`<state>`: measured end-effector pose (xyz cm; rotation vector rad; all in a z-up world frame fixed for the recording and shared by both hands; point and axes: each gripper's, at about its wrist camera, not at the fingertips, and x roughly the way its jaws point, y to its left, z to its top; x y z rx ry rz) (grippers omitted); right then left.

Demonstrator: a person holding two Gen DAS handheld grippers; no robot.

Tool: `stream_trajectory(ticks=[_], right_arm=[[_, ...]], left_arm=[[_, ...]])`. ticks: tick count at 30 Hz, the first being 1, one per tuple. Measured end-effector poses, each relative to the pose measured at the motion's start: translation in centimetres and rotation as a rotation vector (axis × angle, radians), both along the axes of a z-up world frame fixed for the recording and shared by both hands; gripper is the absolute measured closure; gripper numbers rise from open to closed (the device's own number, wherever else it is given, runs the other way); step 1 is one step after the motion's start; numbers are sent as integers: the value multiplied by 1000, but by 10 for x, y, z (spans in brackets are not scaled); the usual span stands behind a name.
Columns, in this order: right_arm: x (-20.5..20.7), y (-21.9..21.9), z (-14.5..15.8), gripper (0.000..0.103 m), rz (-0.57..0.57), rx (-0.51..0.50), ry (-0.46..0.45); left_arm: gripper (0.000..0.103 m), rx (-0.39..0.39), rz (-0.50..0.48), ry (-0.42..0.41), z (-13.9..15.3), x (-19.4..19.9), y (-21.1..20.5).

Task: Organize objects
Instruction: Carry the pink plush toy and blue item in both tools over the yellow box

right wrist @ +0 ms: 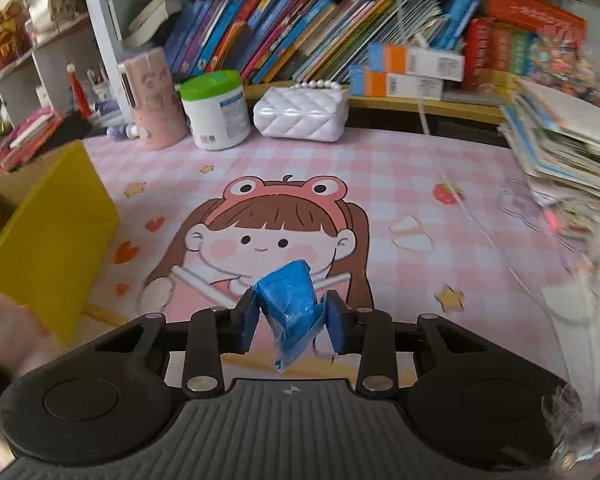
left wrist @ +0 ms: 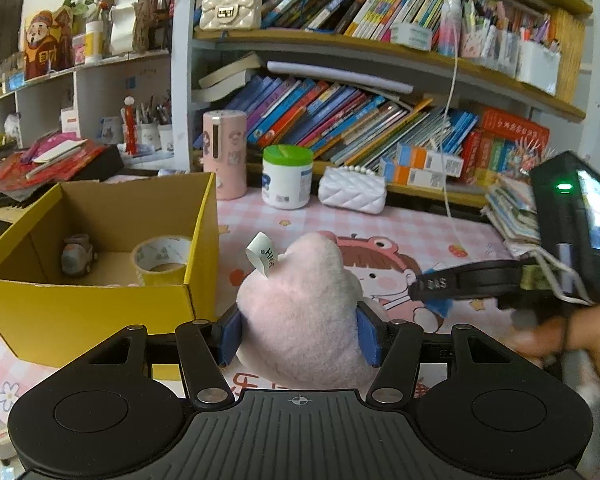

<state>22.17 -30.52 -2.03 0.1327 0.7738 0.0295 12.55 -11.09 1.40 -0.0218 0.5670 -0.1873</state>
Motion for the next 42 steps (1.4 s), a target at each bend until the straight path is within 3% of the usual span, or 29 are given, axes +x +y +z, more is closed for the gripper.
stream_trajectory(ticks=[9,23,42], right_arm=[[-70,37,26,70,-38,-11,-38],[-139,144,37,70,59,-72,-56],[-197,233,34,70,98,-65,-70]], left_arm=[[47,-27,-38,-57,14,-27,37],[47,-59,10,-75,21,-77,128],[47,-31,83,-69,16,-128,217]])
